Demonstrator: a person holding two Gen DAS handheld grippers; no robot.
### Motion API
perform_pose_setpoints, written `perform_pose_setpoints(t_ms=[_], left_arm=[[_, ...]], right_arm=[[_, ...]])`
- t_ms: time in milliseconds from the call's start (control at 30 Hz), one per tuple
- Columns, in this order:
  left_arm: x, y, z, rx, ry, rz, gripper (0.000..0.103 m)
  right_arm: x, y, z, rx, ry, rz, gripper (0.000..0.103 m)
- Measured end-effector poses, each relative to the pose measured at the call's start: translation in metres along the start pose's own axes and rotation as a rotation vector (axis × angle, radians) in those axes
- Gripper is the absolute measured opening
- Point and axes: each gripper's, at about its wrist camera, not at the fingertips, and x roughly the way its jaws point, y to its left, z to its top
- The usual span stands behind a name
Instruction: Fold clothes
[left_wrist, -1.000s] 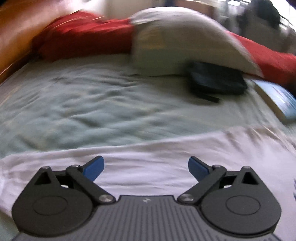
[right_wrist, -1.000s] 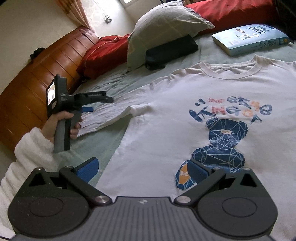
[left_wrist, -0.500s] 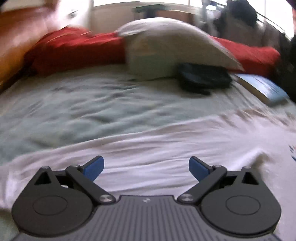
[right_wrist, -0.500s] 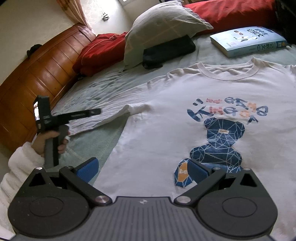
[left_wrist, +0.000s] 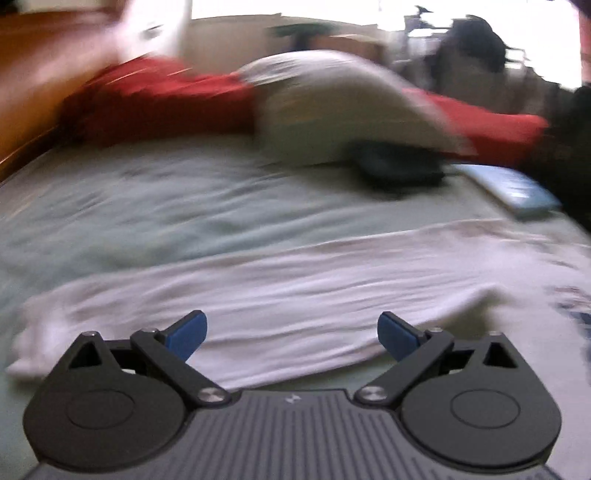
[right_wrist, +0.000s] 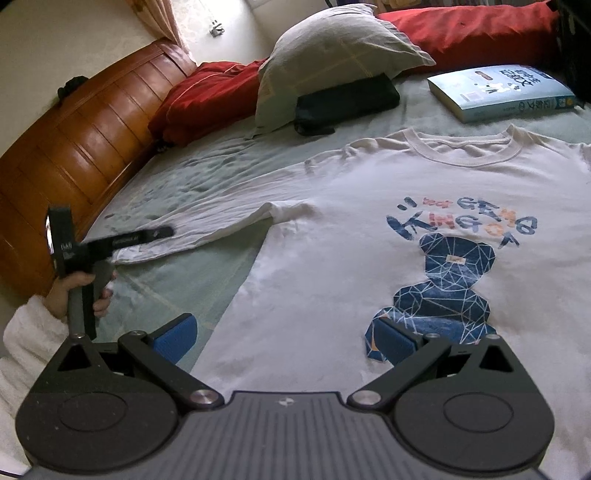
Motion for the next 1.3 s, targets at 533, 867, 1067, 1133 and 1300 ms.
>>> perform_pose_setpoints(t_ms=[533,867,1067,1133,1300], left_arm=[[0.08,-0.09,-0.001,0.149,0.005,-0.025,0.098],[0.063,-0.083,0.0,0.173,0.082,0.036,0.1],[0.015,-0.104,0.008,0.162,0.061,0.005,0.099],[-0.008,-0.124,0.006,0.185,0.043,-0.063,0.099],[-0.059,-0.185,-0.021,0.274,0.031,-0.236,0.1]], right_arm=[[-0.012,-0.024,-0.004,0.041,-0.024,0.002,0.103],[-0.041,-0.033,-0.014,0.039,-0.061,-0.047,0.103],[-0.081,-0.041,-0.033,-0.01,-0.086,-0.129,0.103],[-0.089,-0.048,-0.042,-0.044,-0.085,-0.172,0.103],[-0.087,-0.067,-0.072,-0.156,-0.062,-0.317,0.103]])
